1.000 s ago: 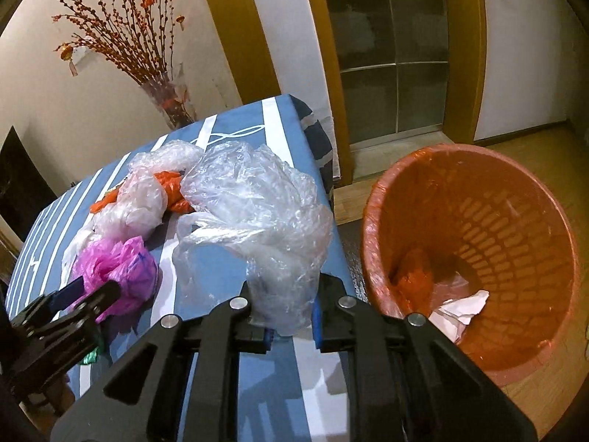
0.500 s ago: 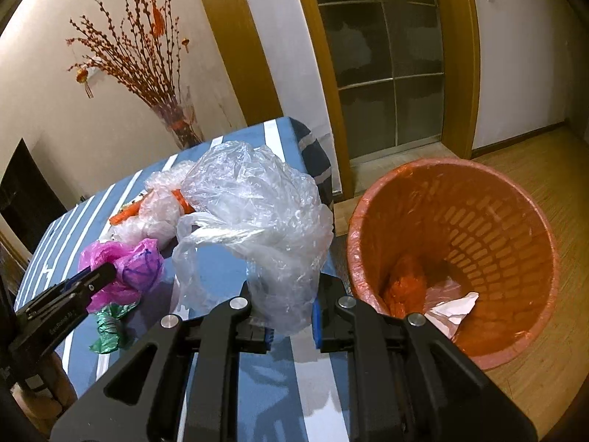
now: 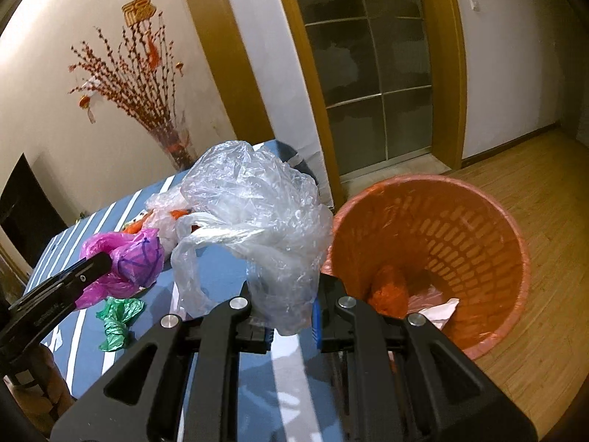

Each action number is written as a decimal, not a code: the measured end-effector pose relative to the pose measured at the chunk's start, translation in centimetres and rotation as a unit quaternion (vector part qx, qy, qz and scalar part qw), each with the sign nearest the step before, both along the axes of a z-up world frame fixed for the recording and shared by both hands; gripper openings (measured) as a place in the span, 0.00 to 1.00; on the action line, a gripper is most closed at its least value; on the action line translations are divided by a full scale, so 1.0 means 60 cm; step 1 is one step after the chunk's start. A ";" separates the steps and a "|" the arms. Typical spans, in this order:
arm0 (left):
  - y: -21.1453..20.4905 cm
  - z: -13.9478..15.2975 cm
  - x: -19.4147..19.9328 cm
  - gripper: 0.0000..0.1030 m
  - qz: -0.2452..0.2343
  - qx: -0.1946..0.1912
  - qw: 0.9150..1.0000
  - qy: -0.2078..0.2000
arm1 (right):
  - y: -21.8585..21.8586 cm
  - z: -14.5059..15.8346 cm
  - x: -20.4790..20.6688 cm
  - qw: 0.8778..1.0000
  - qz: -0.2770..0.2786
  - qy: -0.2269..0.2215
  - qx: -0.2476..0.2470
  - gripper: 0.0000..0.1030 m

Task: Collect trash
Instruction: 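Grasp the pink bag with the left tool while the right tool carries the clear bag, then release the pink bag into the basket with the left tool while the right tool releases the clear bag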

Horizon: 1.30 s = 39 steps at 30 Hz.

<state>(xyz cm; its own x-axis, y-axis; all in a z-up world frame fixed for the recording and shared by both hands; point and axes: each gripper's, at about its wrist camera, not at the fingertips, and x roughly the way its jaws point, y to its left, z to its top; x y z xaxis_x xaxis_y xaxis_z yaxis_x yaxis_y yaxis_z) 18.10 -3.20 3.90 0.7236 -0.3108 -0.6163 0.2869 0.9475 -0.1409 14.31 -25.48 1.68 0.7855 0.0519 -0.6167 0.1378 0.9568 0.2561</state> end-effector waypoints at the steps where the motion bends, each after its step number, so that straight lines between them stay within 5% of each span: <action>1: -0.008 0.003 0.000 0.27 -0.005 -0.002 1.000 0.000 | -0.008 0.002 -0.003 1.000 -0.005 -0.002 0.000 0.14; 24: -0.245 -0.017 0.021 0.27 -0.139 -0.019 0.990 0.017 | -0.173 0.000 -0.031 0.992 -0.123 -0.007 0.021 0.14; 36: -0.319 -0.050 0.059 0.29 -0.167 -0.020 0.985 0.039 | -0.222 -0.021 -0.003 0.988 -0.150 0.016 0.034 0.15; 39: -0.328 -0.062 0.063 0.32 -0.167 -0.018 0.985 0.048 | -0.233 -0.032 0.014 0.987 -0.147 0.039 0.050 0.23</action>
